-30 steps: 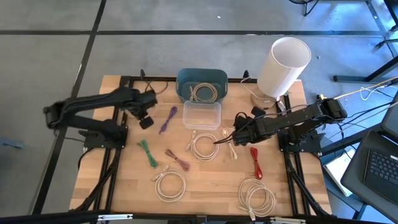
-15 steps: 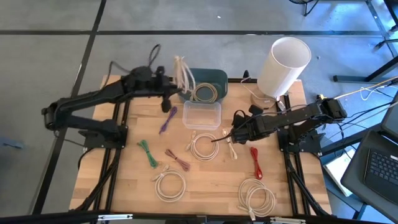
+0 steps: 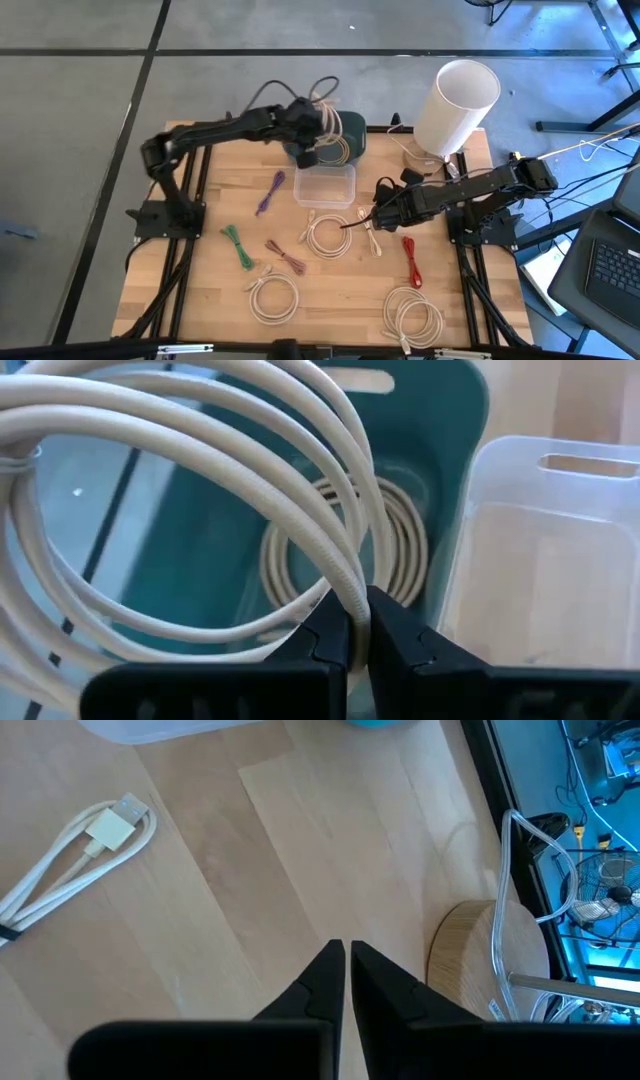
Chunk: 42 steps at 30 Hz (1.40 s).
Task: Pick & Place USB Port
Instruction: Put the brown HDMI cable into the blue bin
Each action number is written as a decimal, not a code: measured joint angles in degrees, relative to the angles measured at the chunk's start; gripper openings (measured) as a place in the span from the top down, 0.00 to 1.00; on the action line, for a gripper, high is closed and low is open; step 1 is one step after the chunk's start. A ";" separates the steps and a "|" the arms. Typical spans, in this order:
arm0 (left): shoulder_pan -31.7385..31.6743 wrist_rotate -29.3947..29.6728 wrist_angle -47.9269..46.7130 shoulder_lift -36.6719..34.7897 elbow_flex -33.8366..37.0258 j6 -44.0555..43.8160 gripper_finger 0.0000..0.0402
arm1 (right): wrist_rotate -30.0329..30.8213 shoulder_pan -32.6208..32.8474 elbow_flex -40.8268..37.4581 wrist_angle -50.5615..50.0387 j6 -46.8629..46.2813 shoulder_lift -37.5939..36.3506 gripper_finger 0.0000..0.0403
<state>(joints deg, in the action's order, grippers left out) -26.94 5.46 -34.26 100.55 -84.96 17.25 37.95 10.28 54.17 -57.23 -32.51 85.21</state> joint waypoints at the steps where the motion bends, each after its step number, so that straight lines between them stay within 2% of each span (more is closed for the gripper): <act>1: -0.10 -0.05 -0.01 1.56 -0.71 0.03 0.98 | 0.00 0.00 0.00 0.00 -0.02 0.00 0.94; 5: -0.24 1.24 -0.20 6.41 -2.41 0.05 0.98 | 0.00 0.00 -0.13 0.09 -0.02 0.00 0.94; 12: -0.31 5.39 1.84 10.16 -2.43 0.95 0.98 | 0.00 0.00 -2.52 0.77 -0.32 0.00 0.94; 21: -1.14 3.42 6.24 12.41 -2.52 -0.20 0.98 | 0.00 0.00 -4.50 1.77 -1.73 0.00 0.94; 42: -1.72 -0.92 3.01 14.76 -2.50 -2.40 0.96 | 0.00 0.00 -4.50 3.73 -0.02 0.00 0.94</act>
<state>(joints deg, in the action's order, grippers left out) -28.66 4.54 -31.25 115.31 -87.46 14.84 37.95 10.28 49.67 -53.50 -32.53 85.21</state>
